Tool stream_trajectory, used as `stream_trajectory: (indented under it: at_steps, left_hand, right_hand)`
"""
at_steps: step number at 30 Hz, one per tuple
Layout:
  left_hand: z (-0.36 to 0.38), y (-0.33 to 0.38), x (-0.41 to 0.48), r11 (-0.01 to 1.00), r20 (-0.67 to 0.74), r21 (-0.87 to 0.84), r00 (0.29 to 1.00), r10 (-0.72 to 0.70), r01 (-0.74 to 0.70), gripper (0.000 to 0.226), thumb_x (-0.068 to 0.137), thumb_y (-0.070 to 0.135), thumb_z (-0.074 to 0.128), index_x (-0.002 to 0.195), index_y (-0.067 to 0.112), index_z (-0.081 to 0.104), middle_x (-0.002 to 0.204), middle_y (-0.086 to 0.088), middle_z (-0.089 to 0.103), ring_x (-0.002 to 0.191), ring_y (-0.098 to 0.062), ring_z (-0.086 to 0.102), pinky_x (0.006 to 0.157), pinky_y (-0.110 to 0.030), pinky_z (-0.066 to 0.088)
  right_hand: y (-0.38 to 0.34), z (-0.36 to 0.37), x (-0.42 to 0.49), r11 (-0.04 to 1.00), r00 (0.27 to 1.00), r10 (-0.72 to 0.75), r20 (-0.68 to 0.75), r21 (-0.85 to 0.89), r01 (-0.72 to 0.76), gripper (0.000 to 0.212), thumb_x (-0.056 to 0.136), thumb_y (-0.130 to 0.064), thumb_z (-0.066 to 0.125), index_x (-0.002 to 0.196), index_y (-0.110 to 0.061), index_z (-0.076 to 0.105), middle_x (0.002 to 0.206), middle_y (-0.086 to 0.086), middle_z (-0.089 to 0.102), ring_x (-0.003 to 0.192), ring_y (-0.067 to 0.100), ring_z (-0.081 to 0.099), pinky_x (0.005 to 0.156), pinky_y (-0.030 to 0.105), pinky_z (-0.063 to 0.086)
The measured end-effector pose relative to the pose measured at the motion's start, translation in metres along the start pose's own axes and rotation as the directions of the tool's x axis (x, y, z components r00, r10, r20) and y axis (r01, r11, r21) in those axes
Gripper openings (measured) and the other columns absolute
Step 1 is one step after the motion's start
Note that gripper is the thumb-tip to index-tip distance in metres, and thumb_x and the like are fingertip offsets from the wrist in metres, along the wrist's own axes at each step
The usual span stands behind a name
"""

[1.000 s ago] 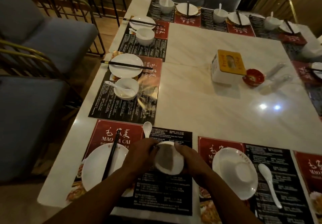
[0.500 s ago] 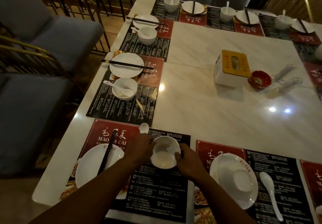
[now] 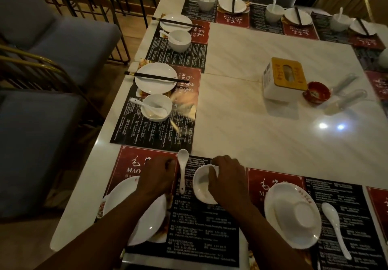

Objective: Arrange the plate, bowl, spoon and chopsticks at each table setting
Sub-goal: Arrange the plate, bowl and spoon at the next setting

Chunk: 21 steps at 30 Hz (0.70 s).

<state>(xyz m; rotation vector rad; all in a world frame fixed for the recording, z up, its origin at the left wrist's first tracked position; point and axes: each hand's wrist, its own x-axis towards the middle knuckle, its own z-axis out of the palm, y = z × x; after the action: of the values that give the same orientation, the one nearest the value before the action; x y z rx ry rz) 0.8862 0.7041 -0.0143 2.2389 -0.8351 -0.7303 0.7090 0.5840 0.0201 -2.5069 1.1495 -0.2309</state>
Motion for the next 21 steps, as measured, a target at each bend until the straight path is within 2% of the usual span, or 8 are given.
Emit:
stream_trajectory:
  at_steps: [2,4,7,10,15,17,19,21]
  left_hand:
    - [-0.02,-0.013,0.0,0.998,0.003,-0.062,1.0,-0.005,0.005,0.018,0.098,0.029,0.055,0.085,0.03,0.067,0.081,0.01,0.069,0.076,-0.005,0.067,0.071,-0.032,0.056]
    - [-0.037,-0.024,-0.001,0.994,0.026,-0.111,1.0,0.013,-0.01,0.011,0.098,0.024,0.057,0.094,0.028,0.067,0.091,0.009,0.071,0.087,-0.008,0.068,0.079,-0.035,0.058]
    - [-0.058,-0.037,-0.004,0.99,0.026,-0.134,0.998,0.055,-0.051,0.011,0.097,0.021,0.06,0.1,0.029,0.066,0.099,0.01,0.07,0.091,-0.003,0.067,0.079,-0.022,0.054]
    - [-0.074,-0.049,-0.005,0.994,0.034,-0.084,0.997,0.072,-0.069,0.012,0.096,0.022,0.061,0.104,0.032,0.065,0.099,0.015,0.067,0.086,0.003,0.063,0.077,-0.014,0.05]
    - [-0.092,-0.063,-0.003,0.994,0.061,-0.011,0.992,0.113,-0.112,0.016,0.095,0.025,0.064,0.111,0.027,0.068,0.107,0.008,0.07,0.097,-0.008,0.066,0.085,-0.022,0.05]
    - [-0.097,-0.066,-0.003,0.99,0.054,-0.014,0.988,0.142,-0.141,0.016,0.094,0.025,0.065,0.11,0.028,0.068,0.106,0.01,0.071,0.094,-0.005,0.066,0.08,-0.016,0.047]
    - [-0.099,-0.066,-0.002,0.985,0.045,-0.024,0.984,0.17,-0.169,0.016,0.094,0.025,0.065,0.109,0.031,0.068,0.104,0.013,0.07,0.091,-0.002,0.065,0.075,-0.011,0.044]
    - [-0.097,-0.062,-0.001,0.977,0.047,-0.035,0.976,0.212,-0.21,0.015,0.094,0.024,0.065,0.107,0.033,0.067,0.101,0.018,0.067,0.087,0.003,0.063,0.072,-0.008,0.041]
  right_hand:
    - [-0.033,0.009,0.009,0.978,0.987,-0.16,0.023,-0.129,0.162,0.014,0.084,-0.031,0.062,0.094,-0.021,0.064,0.09,-0.003,0.065,0.087,0.021,0.058,0.082,0.037,0.043]
    - [-0.059,0.028,0.015,0.937,0.961,-0.216,0.173,-0.241,0.254,0.027,0.079,-0.035,0.066,0.101,-0.019,0.065,0.095,0.003,0.069,0.099,0.027,0.061,0.104,0.047,0.038]
    - [-0.08,0.06,0.02,0.882,0.944,-0.146,0.296,-0.393,0.26,0.033,0.084,-0.029,0.065,0.113,-0.015,0.068,0.113,0.013,0.068,0.12,0.033,0.055,0.122,0.054,-0.003]
    - [-0.092,0.079,0.019,0.851,0.948,-0.028,0.317,-0.49,0.188,0.026,0.093,-0.014,0.054,0.115,-0.008,0.066,0.118,0.015,0.067,0.126,0.035,0.052,0.121,0.05,-0.012]
    - [-0.102,0.077,0.02,0.89,0.96,0.077,0.271,-0.452,0.057,0.047,0.086,-0.029,0.064,0.131,-0.016,0.054,0.1,0.011,0.073,0.109,0.031,0.063,0.123,0.053,-0.002]
    - [-0.108,0.069,0.021,0.915,0.972,0.118,0.202,-0.403,-0.028,0.043,0.083,-0.044,0.066,0.12,-0.023,0.06,0.097,0.002,0.073,0.101,0.023,0.065,0.122,0.051,0.009]
    - [-0.111,0.055,0.018,0.957,0.975,0.206,0.086,-0.228,-0.182,0.028,0.085,-0.047,0.062,0.102,-0.025,0.061,0.09,-0.003,0.071,0.091,0.018,0.067,0.116,0.047,0.027]
    - [-0.1,0.037,0.009,0.936,0.938,0.345,-0.01,0.068,-0.344,0.013,0.088,-0.036,0.064,0.093,-0.026,0.056,0.08,-0.006,0.067,0.076,0.014,0.065,0.089,0.039,0.051]
